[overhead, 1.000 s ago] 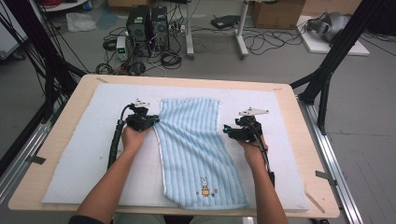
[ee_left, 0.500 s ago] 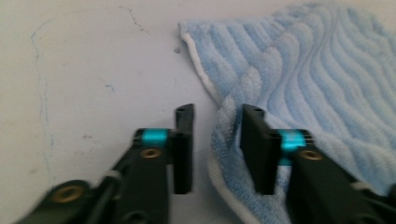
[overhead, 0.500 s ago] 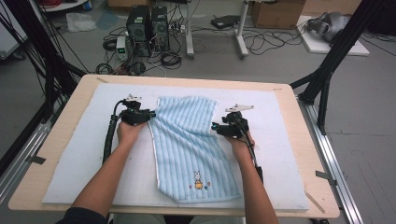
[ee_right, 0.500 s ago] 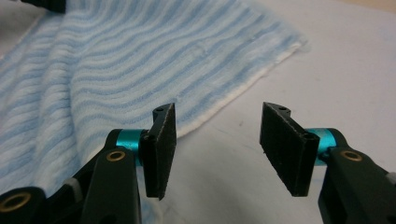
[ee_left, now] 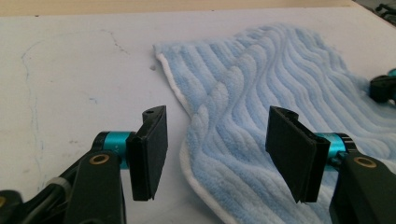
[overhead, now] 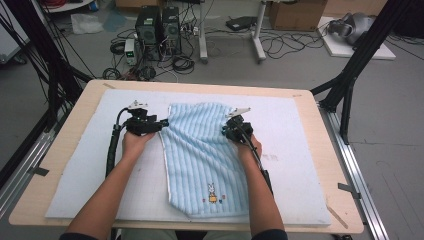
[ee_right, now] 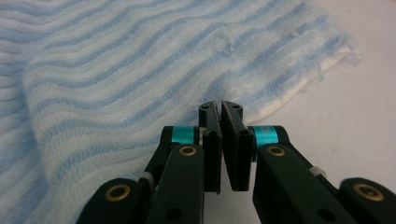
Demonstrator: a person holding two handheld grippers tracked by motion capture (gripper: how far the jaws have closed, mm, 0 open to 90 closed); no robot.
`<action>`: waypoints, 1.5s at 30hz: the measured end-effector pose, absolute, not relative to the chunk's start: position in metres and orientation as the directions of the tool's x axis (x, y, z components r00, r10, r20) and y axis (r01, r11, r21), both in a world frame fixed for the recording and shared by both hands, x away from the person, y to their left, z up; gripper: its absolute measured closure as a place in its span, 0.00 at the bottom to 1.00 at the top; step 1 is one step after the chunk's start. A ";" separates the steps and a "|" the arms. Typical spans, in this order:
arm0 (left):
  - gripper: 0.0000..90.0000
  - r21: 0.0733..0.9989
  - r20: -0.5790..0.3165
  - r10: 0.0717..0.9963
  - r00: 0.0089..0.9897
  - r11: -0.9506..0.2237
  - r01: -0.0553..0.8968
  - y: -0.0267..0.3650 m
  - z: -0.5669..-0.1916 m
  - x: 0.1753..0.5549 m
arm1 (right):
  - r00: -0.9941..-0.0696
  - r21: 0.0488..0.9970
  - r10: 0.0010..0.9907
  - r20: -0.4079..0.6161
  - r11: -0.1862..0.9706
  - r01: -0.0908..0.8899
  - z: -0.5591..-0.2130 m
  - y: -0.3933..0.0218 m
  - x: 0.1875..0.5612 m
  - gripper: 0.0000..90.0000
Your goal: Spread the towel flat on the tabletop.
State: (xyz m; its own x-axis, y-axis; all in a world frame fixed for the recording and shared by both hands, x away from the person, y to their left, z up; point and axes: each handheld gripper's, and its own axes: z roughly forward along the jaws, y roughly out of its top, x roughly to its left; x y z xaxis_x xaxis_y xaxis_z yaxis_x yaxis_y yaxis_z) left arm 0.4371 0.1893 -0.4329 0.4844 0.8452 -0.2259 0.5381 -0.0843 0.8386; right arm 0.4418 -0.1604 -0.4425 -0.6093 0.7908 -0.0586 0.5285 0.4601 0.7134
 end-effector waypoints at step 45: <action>0.44 0.851 -0.276 0.709 0.650 -0.134 0.508 0.176 -0.438 0.335 | -0.560 0.848 0.826 -0.067 0.343 0.403 -0.411 -0.215 0.331 0.57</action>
